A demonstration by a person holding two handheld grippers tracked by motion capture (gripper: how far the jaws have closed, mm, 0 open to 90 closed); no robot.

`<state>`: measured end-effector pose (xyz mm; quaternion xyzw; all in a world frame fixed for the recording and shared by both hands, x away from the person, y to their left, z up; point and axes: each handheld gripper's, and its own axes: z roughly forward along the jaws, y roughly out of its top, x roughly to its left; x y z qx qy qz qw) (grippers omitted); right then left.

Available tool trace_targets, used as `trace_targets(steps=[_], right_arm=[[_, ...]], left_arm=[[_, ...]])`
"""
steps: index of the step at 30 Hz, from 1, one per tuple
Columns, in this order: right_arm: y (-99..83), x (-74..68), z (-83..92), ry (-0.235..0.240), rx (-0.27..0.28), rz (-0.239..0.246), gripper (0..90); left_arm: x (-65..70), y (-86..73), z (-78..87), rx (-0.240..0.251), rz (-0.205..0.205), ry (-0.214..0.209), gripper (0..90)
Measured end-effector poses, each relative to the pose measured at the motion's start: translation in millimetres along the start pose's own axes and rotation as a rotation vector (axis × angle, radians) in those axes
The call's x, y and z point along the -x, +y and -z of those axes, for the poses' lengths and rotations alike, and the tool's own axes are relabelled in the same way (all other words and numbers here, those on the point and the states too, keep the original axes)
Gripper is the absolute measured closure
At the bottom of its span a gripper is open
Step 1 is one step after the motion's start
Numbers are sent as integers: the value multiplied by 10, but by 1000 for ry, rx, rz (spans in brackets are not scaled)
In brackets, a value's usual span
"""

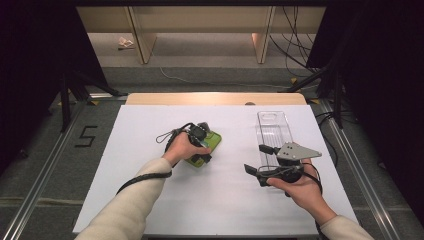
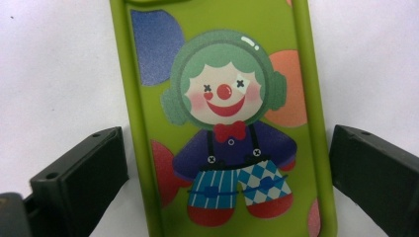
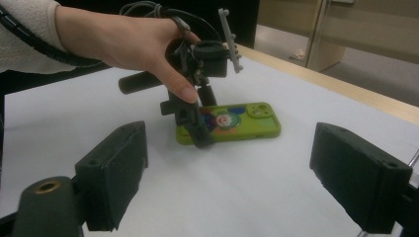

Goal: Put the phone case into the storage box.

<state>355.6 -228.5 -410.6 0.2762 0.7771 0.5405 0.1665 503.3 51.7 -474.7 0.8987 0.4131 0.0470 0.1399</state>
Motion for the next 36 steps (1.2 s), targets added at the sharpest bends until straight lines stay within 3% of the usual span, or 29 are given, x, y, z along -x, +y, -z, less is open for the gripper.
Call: trace_targets(steps=[17, 25, 36], right_arm=[[-5, 3, -4, 3, -1, 1, 158], [-5, 3, -3, 2, -2, 2, 158], [-7, 4, -5, 0, -4, 2, 158]], left_arm=[[28, 35, 21, -29, 11, 10, 68], [22, 28, 48, -20, 37, 11, 152], [25, 26, 52, -20, 43, 15, 161]])
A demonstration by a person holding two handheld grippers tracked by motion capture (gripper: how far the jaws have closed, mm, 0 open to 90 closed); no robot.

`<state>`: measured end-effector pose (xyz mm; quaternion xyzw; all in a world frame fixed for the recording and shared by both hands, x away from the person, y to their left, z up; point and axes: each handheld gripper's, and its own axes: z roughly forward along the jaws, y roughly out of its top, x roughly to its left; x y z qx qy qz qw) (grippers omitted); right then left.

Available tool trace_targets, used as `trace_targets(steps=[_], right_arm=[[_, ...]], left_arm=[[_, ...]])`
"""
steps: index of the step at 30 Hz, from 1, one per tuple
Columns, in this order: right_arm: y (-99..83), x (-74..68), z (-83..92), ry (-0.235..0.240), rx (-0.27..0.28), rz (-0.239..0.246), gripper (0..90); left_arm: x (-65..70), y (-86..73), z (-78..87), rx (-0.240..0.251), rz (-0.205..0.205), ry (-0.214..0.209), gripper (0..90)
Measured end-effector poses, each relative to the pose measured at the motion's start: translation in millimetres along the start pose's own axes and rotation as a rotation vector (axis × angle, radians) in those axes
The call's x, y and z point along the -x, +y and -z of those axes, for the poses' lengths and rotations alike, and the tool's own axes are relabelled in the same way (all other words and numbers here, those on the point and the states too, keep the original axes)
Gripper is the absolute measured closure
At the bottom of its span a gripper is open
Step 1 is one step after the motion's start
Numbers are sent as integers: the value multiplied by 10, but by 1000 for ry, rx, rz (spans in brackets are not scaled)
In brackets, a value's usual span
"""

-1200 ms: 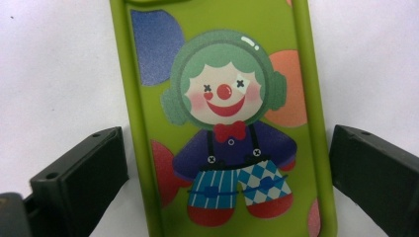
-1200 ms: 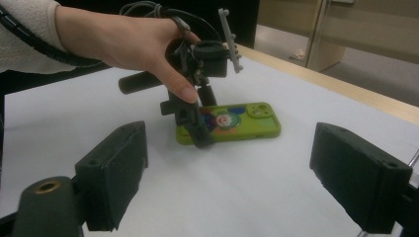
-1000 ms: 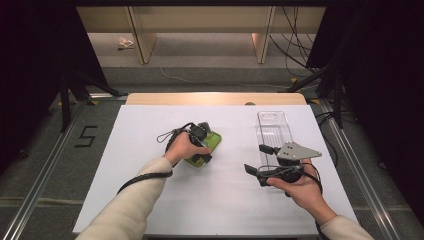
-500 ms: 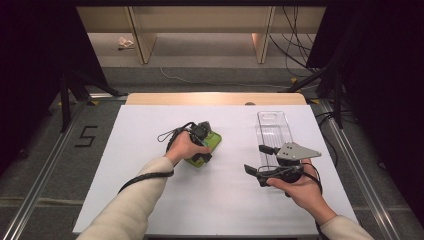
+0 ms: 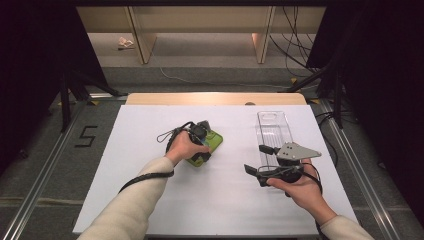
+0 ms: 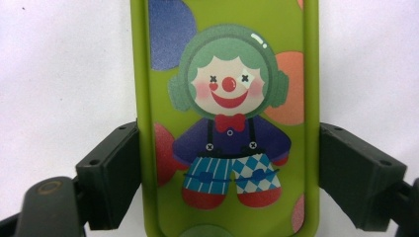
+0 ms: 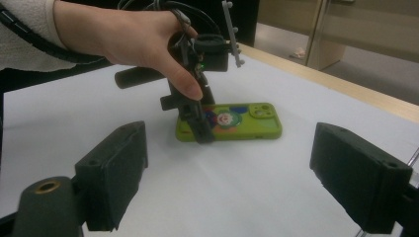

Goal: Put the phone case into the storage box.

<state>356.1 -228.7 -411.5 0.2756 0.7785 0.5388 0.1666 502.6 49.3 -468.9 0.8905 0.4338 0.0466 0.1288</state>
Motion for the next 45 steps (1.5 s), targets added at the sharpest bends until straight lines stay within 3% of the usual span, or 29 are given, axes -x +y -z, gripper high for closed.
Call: trace_targets(steps=[20, 29, 33, 35, 45], right_arm=[[-3, 4, 0, 1, -1, 0, 158], [-10, 4, -11, -2, -6, 1, 158], [-12, 5, -11, -3, -6, 2, 158], [-13, 3, -14, -2, -5, 1, 158], [-22, 5, -24, -4, -9, -2, 158]], left_arm=[[-24, -63, 17, 44, 0, -12, 165], [-52, -124, 69, 108, -3, -10, 165], [-62, -178, 116, 175, -11, -9, 164], [-66, -190, 124, 184, -13, -7, 165], [-112, -400, 198, 318, 6, -13, 164]])
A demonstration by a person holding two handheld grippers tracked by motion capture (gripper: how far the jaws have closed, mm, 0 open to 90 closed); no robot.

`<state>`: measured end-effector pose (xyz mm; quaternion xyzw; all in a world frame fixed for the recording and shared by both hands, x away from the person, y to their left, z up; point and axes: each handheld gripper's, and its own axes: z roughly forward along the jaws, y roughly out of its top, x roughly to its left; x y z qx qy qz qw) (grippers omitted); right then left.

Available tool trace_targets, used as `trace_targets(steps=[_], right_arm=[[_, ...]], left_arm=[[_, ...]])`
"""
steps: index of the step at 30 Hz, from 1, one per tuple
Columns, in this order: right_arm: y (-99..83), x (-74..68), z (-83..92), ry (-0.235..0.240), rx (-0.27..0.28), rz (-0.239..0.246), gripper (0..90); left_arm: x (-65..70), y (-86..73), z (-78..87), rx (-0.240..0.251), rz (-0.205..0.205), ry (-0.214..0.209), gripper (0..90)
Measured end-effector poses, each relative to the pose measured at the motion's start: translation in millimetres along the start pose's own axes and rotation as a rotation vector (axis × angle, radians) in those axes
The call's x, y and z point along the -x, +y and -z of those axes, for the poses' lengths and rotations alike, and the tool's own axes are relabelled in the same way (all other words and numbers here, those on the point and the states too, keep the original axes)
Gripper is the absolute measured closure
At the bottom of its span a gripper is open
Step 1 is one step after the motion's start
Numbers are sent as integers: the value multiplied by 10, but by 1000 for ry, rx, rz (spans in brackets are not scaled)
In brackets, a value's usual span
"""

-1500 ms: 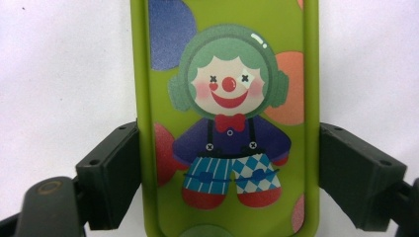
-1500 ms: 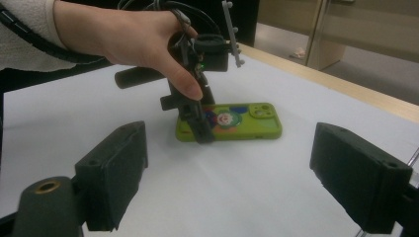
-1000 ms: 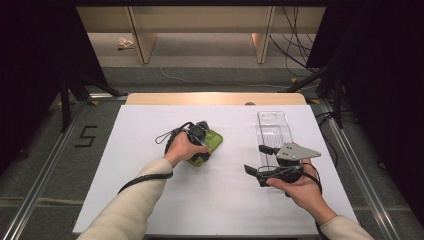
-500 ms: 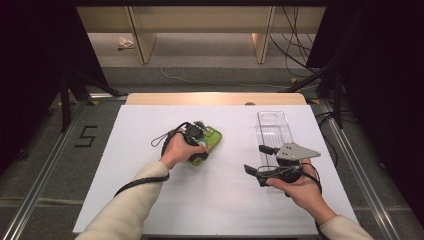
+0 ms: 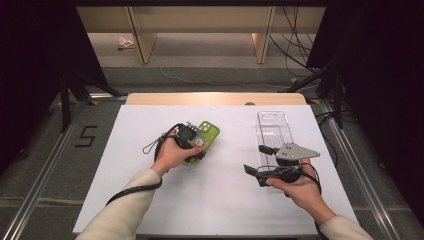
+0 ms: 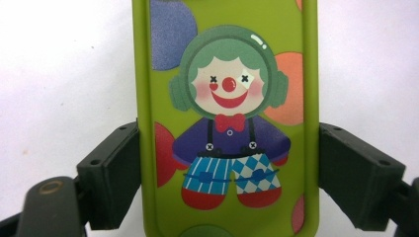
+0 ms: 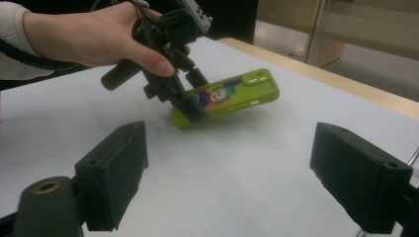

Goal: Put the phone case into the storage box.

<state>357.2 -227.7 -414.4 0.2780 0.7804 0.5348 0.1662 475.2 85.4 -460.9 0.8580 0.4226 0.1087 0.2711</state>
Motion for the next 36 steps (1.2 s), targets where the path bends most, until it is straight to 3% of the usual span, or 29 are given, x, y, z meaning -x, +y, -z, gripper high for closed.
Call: trace_targets(steps=[7, 13, 24, 36], right_arm=[[0, -3, -4, -3, 2, -1, 158], [-1, -2, -4, -3, 2, -3, 158], [-2, -5, -5, -4, 3, -5, 158], [2, -5, 1, -4, 10, -5, 158]], left_arm=[[5, -79, 77, 58, 2, 4, 164], [51, -144, 203, 120, -22, 15, 164], [113, -268, 346, 167, -47, 21, 164], [204, -346, 569, 249, -71, 9, 164]])
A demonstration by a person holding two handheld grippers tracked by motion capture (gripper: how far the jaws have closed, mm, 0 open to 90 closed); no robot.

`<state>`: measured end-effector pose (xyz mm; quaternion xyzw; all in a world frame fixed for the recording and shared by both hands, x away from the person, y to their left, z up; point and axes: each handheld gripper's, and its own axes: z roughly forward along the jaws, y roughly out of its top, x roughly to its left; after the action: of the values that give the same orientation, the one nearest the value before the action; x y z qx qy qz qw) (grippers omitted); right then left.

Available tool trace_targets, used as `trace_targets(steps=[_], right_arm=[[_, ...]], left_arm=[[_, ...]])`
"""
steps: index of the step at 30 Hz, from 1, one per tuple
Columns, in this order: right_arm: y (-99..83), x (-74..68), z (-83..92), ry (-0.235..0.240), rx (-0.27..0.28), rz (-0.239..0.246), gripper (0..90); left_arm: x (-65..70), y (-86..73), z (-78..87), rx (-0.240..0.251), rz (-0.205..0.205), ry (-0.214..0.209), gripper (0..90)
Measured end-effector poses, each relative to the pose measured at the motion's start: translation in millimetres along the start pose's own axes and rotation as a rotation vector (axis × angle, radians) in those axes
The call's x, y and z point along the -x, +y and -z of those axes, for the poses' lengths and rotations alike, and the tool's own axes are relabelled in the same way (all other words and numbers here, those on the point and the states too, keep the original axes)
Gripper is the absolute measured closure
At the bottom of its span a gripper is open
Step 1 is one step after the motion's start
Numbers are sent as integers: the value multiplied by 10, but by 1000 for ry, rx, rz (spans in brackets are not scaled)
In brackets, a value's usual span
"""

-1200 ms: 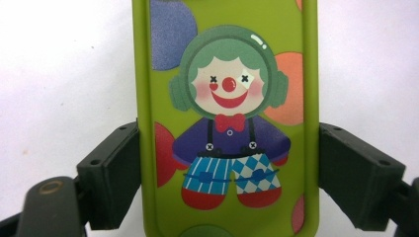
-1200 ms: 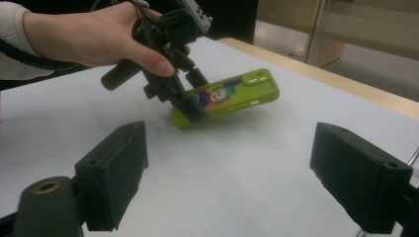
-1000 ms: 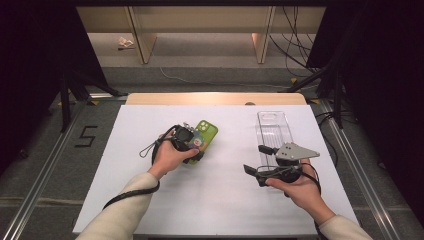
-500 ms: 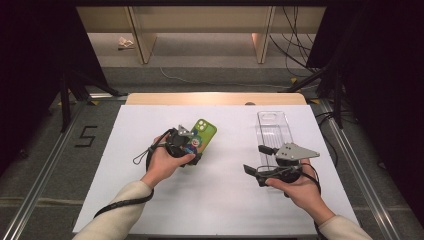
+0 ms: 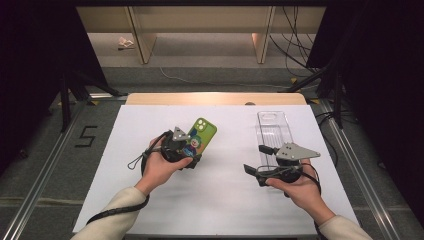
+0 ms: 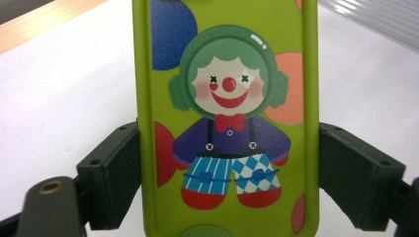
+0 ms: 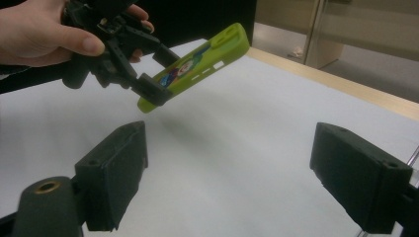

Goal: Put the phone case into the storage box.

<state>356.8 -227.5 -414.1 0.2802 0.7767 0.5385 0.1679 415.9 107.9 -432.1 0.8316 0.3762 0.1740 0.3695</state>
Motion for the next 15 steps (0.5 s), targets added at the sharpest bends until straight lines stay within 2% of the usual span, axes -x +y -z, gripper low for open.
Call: trace_targets(steps=[10, 15], right_arm=[[0, -7, 2, 1, 1, -1, 158], [1, -6, 4, -1, 2, -1, 158]], left_arm=[[69, -68, 173, 49, -6, -10, 163], [124, -111, 246, 82, -32, -7, 163]])
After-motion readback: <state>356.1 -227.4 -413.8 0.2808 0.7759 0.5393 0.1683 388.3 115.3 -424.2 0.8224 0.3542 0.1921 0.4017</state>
